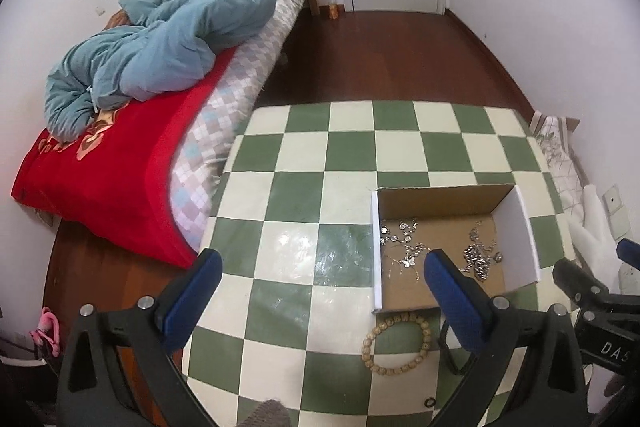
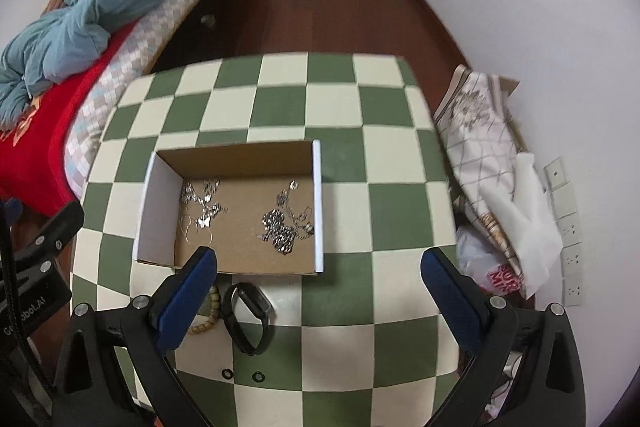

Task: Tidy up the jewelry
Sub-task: 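Lift both open grippers away from the box toward the remaining jewelry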

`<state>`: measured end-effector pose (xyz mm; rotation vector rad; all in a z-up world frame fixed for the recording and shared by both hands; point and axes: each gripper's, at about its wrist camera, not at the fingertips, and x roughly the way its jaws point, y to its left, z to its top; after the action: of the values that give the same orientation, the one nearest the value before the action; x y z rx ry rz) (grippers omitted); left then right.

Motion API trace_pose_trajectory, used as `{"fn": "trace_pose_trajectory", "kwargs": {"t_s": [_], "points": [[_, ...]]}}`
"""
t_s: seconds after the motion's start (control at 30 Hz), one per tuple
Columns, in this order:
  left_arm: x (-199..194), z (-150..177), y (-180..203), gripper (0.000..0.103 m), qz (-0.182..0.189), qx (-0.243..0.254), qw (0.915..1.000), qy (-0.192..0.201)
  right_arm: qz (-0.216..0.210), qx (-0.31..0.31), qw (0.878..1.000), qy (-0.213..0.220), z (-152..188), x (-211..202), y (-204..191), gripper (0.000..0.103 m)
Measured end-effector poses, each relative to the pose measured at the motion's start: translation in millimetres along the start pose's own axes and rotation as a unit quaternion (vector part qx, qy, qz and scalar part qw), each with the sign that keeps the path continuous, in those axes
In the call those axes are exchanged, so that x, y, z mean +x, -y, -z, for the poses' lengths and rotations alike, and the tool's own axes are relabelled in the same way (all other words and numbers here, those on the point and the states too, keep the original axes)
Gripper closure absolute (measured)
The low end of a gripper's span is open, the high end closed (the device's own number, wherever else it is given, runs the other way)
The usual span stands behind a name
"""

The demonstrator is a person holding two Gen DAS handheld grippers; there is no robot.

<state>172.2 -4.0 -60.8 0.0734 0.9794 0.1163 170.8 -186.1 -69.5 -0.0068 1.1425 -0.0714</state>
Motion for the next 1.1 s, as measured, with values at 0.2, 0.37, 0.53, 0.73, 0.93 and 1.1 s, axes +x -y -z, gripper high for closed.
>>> {"fn": "trace_pose_trajectory", "kwargs": {"t_s": [0.2, 0.37, 0.53, 0.73, 0.93, 1.1], "points": [[-41, 9, -7, 0.0, -0.001, -0.001, 0.9992, 0.041, -0.003, 0.005, 0.999, 0.046, 12, -42, 0, 0.0], [-76, 15, -15, 0.0, -0.003, -0.01, 0.997, 0.077, -0.004, 0.01, 0.996, 0.083, 22, -77, -1, 0.0], [-99, 22, -23, 0.0, -0.013, -0.019, 0.9948, 0.099, -0.023, 0.022, 0.995, 0.097, 35, -100, -1, 0.0], [-82, 51, -28, 0.0, -0.031, -0.026, 0.9966, 0.072, -0.038, 0.043, 0.996, 0.073, 63, -92, 6, 0.0], [-8, 85, -21, 0.0, -0.044, -0.011, 0.9988, -0.019, -0.037, 0.063, 0.997, 0.013, 93, -27, 19, 0.018], [50, 103, -11, 0.002, -0.028, 0.004, 0.9959, -0.086, -0.057, 0.071, 0.995, -0.039, 111, 28, 20, 0.035]]}}
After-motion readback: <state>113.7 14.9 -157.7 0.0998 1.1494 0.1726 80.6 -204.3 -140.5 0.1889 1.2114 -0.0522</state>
